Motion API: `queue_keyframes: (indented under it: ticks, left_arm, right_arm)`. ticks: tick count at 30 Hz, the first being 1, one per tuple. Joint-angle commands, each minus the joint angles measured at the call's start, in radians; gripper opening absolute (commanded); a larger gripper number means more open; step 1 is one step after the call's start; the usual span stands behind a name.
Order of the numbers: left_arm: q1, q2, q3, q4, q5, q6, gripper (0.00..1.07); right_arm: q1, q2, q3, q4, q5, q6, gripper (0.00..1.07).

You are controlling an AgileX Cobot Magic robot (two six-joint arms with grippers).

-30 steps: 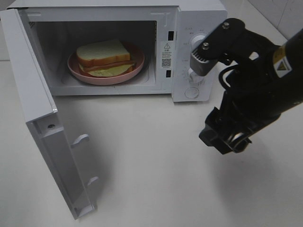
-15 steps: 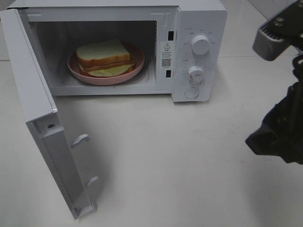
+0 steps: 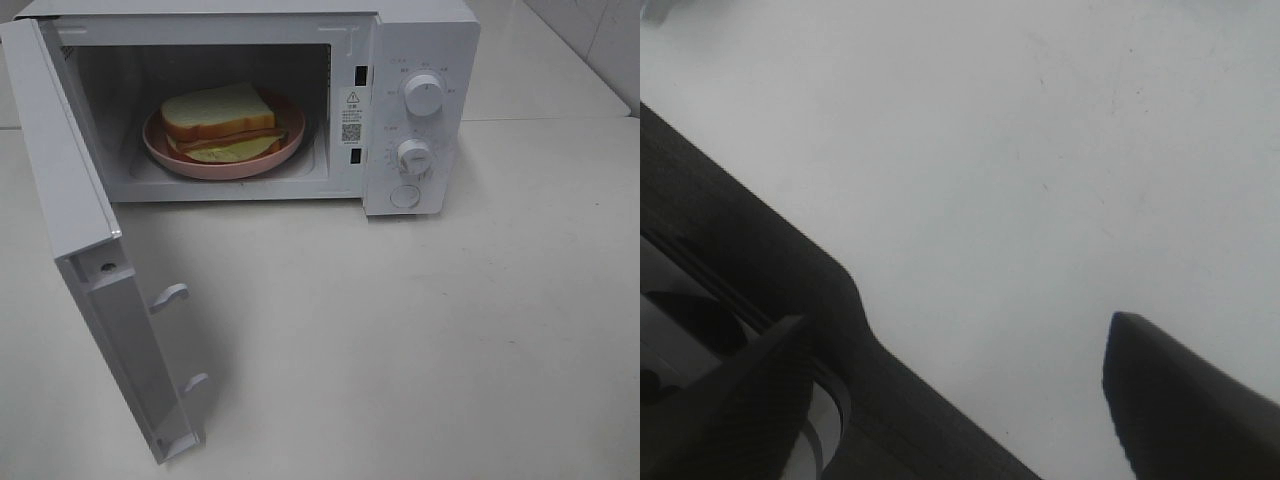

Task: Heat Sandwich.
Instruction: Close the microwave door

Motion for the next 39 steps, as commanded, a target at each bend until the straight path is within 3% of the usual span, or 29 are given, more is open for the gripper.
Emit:
queue_keyframes:
  ticks: [1, 5, 8, 22, 39]
  left_arm:
    - [-0.005, -0.019, 0.003, -0.011, -0.010, -0.004, 0.98]
    - [-0.005, -0.019, 0.003, -0.011, -0.010, -0.004, 0.98]
    - [-0.005, -0.019, 0.003, -0.011, -0.010, -0.004, 0.98]
    - [-0.005, -0.019, 0.003, -0.011, -0.010, -0.004, 0.98]
    - [-0.005, -0.019, 0.003, -0.011, -0.010, -0.004, 0.98]
  right_arm:
    - [-0.004, -0.063, 0.007, -0.003, 0.042, 0.023, 0.76]
    - [-0.045, -0.137, 0.045, 0.000, 0.052, 0.040, 0.76]
    - [-0.134, -0.223, 0.108, 0.000, 0.053, 0.040, 0.76]
    - [-0.390, -0.536, 0.259, 0.000, 0.047, 0.070, 0.76]
    - [-0.602, -0.780, 0.286, 0.016, -0.062, 0.081, 0.76]
